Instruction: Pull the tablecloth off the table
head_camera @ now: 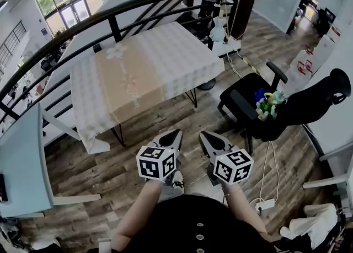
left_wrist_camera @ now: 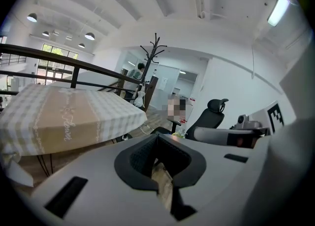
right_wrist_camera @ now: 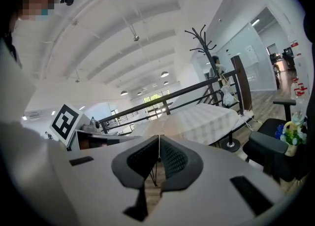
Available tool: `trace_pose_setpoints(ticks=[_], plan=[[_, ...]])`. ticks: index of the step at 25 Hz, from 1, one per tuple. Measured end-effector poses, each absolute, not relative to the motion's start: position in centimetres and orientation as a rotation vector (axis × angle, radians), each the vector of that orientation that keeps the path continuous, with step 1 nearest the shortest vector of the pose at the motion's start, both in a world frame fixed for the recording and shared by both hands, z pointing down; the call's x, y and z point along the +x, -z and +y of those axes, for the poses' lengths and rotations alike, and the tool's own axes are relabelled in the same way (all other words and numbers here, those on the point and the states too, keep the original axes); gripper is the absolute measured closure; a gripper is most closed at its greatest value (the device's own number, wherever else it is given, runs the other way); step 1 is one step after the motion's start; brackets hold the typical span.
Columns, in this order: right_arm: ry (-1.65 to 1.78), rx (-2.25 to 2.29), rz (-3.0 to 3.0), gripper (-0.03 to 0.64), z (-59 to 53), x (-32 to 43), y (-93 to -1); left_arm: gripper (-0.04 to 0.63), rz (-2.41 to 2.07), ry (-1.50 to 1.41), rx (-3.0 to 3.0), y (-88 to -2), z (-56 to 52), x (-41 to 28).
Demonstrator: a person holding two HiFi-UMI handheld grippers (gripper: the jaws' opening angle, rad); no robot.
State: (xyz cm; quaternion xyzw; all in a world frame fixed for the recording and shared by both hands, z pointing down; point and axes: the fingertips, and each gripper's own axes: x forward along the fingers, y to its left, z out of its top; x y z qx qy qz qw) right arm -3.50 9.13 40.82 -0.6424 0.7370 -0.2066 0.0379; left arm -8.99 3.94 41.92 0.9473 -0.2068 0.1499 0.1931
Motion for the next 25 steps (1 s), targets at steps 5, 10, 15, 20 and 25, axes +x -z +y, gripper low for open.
trace_pose_setpoints(ticks=[5, 10, 15, 20, 25], plan=[[0.65, -1.999, 2.257, 0.589, 4.0, -1.8, -40.9, 0.575, -0.564, -0.411, 2.649, -41.6, -1.3, -7.4], [0.693, -2.012, 2.25, 0.589, 0.3, -0.7, -41.8, 0.575, -0.563, -0.425, 2.628, -42.5, -5.6, -6.6], [0.718, -2.025, 2.245, 0.589, -2.1, 0.5, -42.1, 0.575, -0.579, -0.433, 2.599, -43.0, -8.5, -6.1], [0.776, -2.016, 2.255, 0.589, -3.9, 0.9, -43.0, 0.575, -0.591, -0.453, 2.574, -43.8, -10.4, -5.8], [0.793, -1.978, 2.302, 0.589, -6.4, 1.2, -43.5, 0.575, -0.592, -0.414, 2.551, -44.1, -12.3, -5.2]])
